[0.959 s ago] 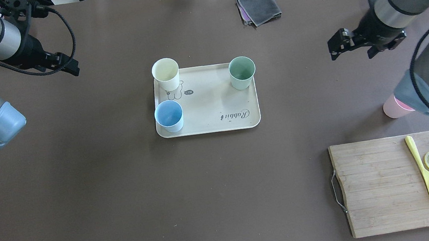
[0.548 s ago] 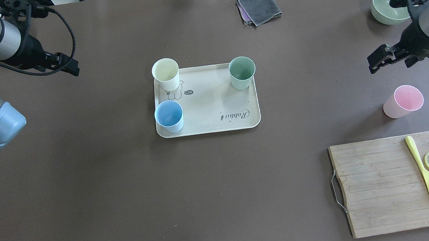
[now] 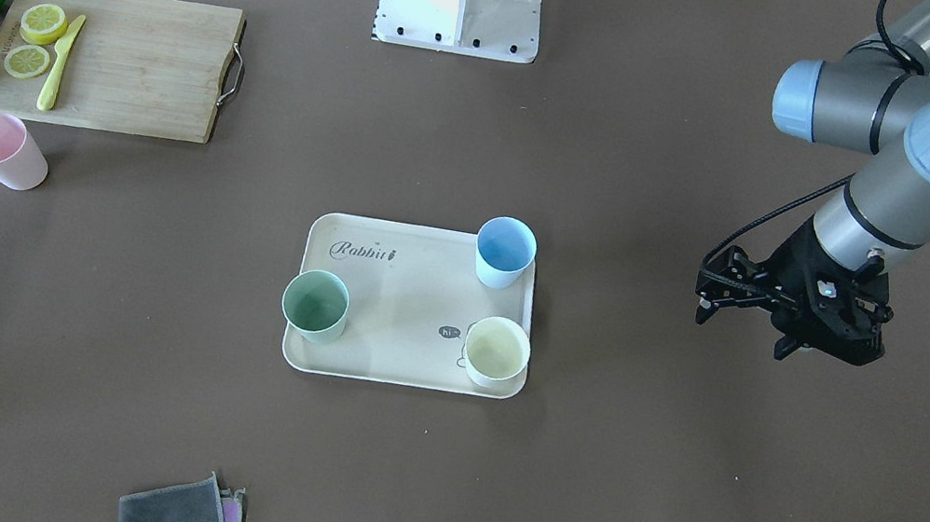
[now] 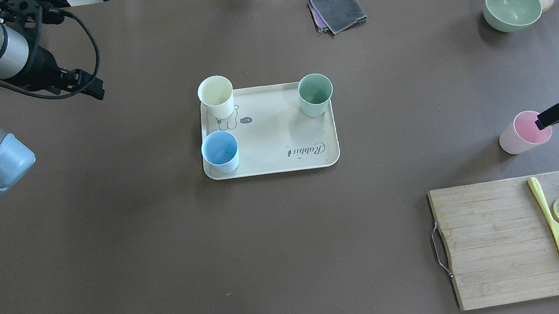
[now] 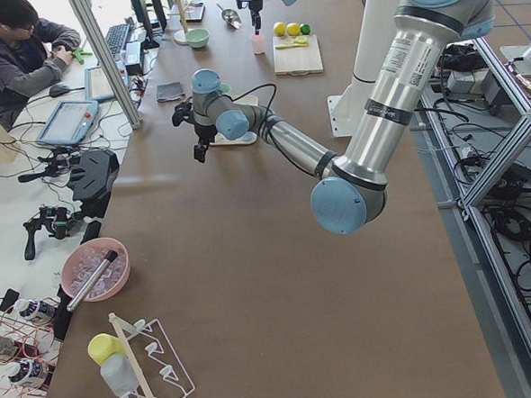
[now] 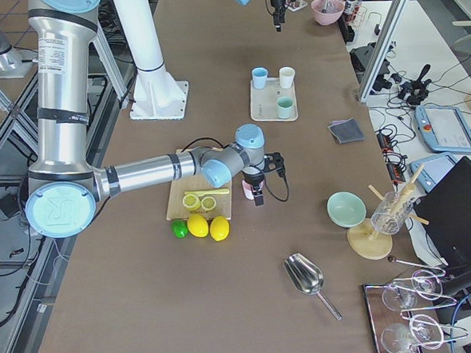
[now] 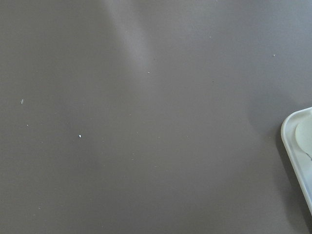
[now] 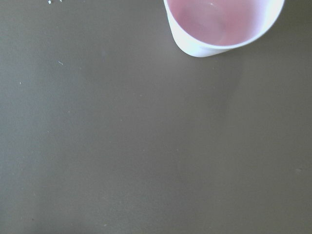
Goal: Place all cups on tray
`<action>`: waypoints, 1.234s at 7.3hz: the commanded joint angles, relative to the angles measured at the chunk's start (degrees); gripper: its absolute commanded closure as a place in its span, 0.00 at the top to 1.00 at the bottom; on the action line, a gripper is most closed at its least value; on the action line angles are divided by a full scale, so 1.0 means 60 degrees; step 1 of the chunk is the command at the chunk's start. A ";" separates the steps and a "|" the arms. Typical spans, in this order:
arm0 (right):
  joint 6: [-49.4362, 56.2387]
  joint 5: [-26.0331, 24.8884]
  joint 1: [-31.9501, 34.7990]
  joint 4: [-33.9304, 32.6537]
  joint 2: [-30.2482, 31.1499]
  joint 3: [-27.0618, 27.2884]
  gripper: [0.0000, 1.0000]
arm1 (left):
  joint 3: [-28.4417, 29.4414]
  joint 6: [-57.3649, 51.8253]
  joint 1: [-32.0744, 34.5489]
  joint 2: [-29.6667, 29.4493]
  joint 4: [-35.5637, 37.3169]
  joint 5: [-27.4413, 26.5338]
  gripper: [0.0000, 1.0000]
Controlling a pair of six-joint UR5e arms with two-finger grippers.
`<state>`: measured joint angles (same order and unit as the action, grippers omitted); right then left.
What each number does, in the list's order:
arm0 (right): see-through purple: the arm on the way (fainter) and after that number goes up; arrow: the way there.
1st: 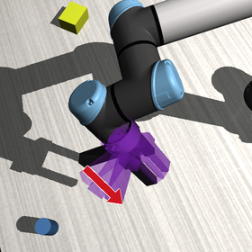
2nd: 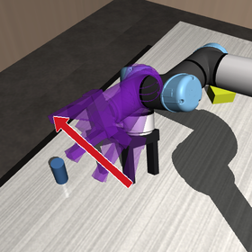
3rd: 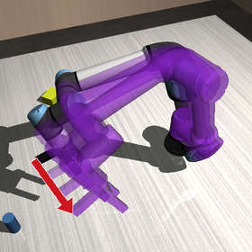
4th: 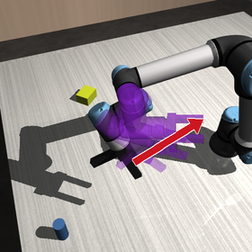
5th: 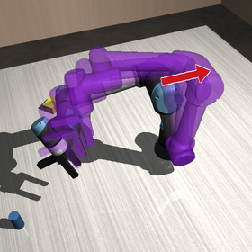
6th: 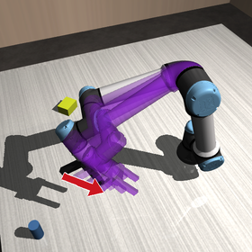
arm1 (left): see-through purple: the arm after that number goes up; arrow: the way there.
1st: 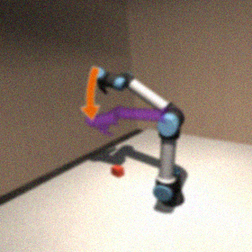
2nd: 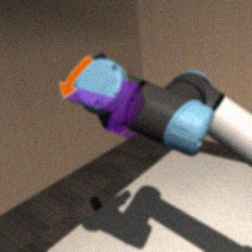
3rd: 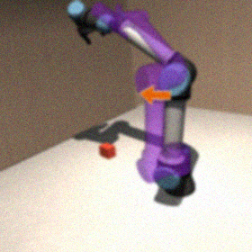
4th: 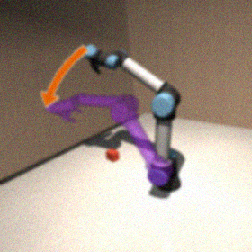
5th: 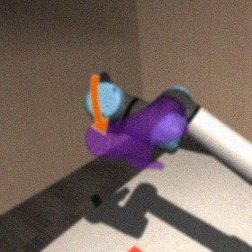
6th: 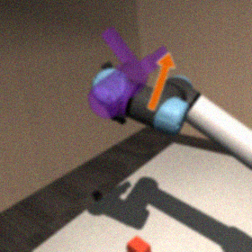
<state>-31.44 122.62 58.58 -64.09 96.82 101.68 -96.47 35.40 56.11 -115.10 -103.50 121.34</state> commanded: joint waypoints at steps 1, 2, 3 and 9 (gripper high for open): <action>0.0010 -0.0002 -0.0007 0.0105 -0.0024 -0.0101 0.17 | 0.0009 -0.0011 -0.0005 -0.0006 0.0009 -0.0008 0.98; -0.0005 0.0027 -0.0007 0.0105 -0.0024 -0.0071 0.00 | 0.0009 -0.0011 -0.0005 -0.0006 0.0010 -0.0008 0.98; -0.0005 0.0042 -0.0022 0.0105 -0.0053 -0.0071 0.00 | 0.0009 -0.0011 -0.0005 -0.0006 -0.0005 -0.0008 0.98; -0.2456 0.0775 -0.0022 -0.0767 -0.1452 0.1127 0.00 | 0.0024 0.0004 -0.0020 -0.0006 0.0010 -0.0008 0.98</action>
<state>-40.29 126.52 58.53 -65.40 91.92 106.13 -96.35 35.42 56.01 -115.14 -103.46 121.29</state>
